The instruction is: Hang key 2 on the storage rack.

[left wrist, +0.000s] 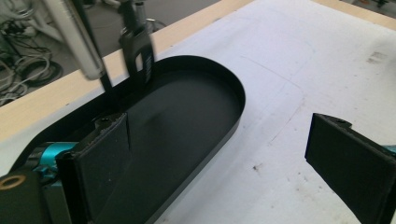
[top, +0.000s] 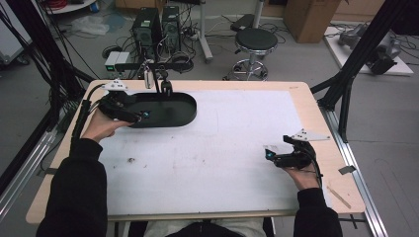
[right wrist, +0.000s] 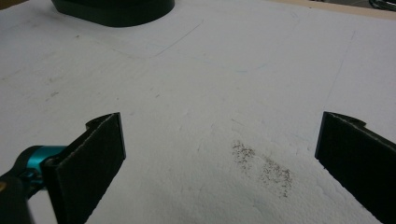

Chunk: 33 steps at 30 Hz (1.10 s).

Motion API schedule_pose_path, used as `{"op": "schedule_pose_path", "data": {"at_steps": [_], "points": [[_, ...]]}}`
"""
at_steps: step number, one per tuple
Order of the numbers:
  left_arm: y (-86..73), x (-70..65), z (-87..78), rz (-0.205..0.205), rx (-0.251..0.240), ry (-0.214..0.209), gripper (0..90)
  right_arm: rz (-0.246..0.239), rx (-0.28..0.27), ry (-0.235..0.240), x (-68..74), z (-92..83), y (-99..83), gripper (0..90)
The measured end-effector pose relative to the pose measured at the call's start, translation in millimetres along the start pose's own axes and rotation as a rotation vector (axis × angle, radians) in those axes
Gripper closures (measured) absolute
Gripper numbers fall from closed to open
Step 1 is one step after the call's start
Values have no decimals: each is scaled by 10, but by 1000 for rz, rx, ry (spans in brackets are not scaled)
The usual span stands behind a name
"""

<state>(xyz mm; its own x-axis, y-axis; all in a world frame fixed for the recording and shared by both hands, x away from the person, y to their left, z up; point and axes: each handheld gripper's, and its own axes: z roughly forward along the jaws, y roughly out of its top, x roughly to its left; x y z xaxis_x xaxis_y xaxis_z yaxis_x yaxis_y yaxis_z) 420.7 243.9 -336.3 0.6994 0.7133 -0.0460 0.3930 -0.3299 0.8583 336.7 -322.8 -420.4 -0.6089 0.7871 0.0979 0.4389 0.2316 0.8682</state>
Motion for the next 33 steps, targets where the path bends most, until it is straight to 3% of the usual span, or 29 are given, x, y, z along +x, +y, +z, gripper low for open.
{"op": "schedule_pose_path", "data": {"at_steps": [6,15,18,26,33], "points": [[-163,-9,-128,-16,-17,27,76,-1,6,-3,-1,10,-2,8],[-442,-32,-254,-36,-5,49,76,-5,8,0,2,17,-6,8],[-525,-41,-301,-46,-26,65,76,-1,11,0,6,18,-8,8],[-641,-128,-425,-24,-58,102,79,-5,8,-5,-4,11,-8,8],[-876,-202,-514,-31,-85,142,79,-4,8,-4,0,7,-10,8]]}}
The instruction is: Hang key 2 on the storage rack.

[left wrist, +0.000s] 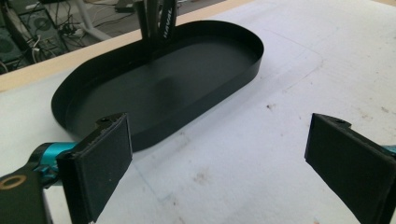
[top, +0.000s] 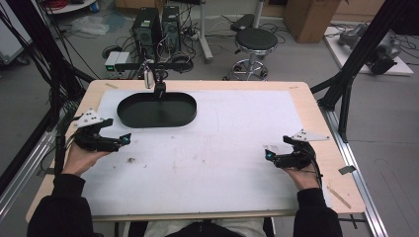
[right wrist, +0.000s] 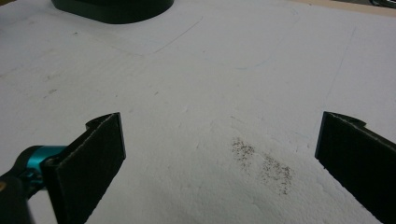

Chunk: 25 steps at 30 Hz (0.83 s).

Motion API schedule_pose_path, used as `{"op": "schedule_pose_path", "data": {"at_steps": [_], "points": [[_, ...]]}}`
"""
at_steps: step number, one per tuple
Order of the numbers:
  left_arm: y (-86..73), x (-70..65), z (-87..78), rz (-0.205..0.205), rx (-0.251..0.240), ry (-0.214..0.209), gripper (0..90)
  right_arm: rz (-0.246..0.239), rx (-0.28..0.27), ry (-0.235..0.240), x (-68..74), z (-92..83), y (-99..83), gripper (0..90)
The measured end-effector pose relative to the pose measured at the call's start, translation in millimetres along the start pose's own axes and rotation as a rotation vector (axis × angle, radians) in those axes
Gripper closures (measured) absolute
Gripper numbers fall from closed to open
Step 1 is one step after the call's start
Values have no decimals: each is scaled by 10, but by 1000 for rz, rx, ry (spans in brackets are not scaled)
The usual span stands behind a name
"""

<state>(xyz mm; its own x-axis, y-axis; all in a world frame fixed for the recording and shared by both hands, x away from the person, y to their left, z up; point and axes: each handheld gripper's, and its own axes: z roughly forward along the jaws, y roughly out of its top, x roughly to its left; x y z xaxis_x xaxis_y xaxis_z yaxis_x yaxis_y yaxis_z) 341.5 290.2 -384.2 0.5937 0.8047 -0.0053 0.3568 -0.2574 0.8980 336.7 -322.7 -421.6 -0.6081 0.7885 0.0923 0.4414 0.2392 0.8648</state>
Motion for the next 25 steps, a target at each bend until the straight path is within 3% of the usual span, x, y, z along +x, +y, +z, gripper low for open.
{"op": "schedule_pose_path", "data": {"at_steps": [17,25], "points": [[-611,-8,-301,-88,-51,70,80,-2,8,-3,0,12,-9,8],[-680,-106,-330,-69,-65,66,80,5,9,-5,2,16,-15,8]]}}
